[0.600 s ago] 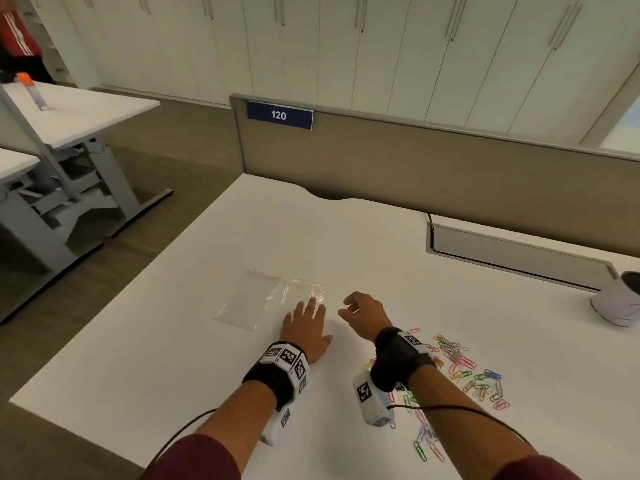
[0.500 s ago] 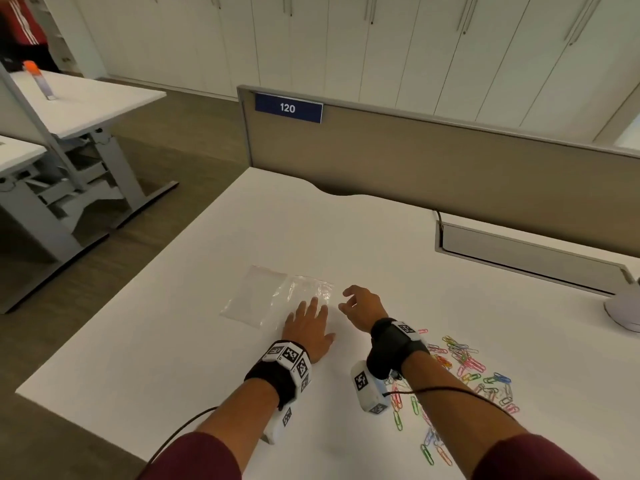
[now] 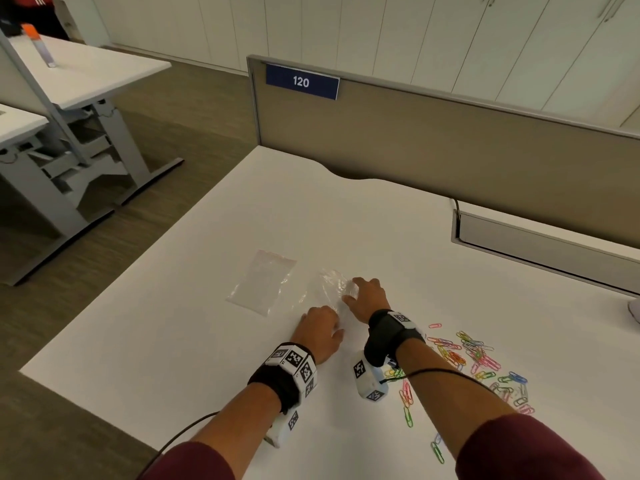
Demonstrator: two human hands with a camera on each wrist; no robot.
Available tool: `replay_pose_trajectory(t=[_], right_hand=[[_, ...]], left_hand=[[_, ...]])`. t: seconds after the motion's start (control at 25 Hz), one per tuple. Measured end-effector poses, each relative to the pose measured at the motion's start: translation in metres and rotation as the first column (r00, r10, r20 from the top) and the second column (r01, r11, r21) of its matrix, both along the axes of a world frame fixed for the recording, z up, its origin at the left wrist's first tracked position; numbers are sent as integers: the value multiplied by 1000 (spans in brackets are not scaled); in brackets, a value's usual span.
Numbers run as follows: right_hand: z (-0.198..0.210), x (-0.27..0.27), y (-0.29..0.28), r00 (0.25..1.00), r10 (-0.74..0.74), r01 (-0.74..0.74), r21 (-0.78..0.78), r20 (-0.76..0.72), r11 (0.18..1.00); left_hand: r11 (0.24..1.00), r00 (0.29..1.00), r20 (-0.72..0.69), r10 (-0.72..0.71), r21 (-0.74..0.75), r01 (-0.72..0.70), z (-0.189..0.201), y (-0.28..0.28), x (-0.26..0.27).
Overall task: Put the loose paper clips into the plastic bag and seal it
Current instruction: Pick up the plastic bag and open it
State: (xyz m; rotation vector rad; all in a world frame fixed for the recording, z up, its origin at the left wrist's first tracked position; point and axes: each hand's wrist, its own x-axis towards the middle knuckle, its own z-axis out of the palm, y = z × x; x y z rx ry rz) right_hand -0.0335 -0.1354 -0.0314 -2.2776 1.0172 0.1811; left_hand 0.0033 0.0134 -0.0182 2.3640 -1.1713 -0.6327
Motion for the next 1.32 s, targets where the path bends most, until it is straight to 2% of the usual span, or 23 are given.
replay_pose_trajectory(t=[0.12,0.2,0.28,0.4,0.48,0.6,0.68,0.76,0.88,1.04,1.16,1.32], right_hand=[[-2,-8,3,996,-87,88,-39,32,995],[-4,-14,3,983,-138,142,-19,117,990],[-2,-23,2,946,-213,200,79,242,977],[8,-45,4,872,-339,266,239,352,934],[14,-63,8,810,-414,290,331,415,898],[23,-94,16,707,-504,305,428,497,851],[33,-110,23,643,-549,267,515,534,814],[44,-127,27,601,-581,214,589,550,779],[57,-144,26,617,-567,166,614,545,771],[67,-161,13,634,-506,216,495,584,842],[68,-170,7,681,-416,227,366,603,902],[66,-179,5,761,-350,298,185,546,937]], left_hand=[[1000,1000,26,13,-8,-13,-1,1,1],[1000,999,41,2,-9,-1,-4,0,2],[1000,998,59,3,13,-4,-4,-1,3],[992,987,148,-67,118,50,4,-5,-1],[998,988,148,-47,58,39,18,-12,-9],[984,991,-99,89,-147,-103,36,-31,-23],[959,951,-251,180,-170,-226,42,-43,-29],[939,920,-328,213,-191,-286,47,-51,-37],[936,922,-360,147,-252,-247,57,-57,-50],[946,937,-348,31,-292,-140,68,-63,-66],[955,963,-271,-9,-289,-72,73,-68,-76],[963,997,-81,1,-267,-22,79,-67,-83]])
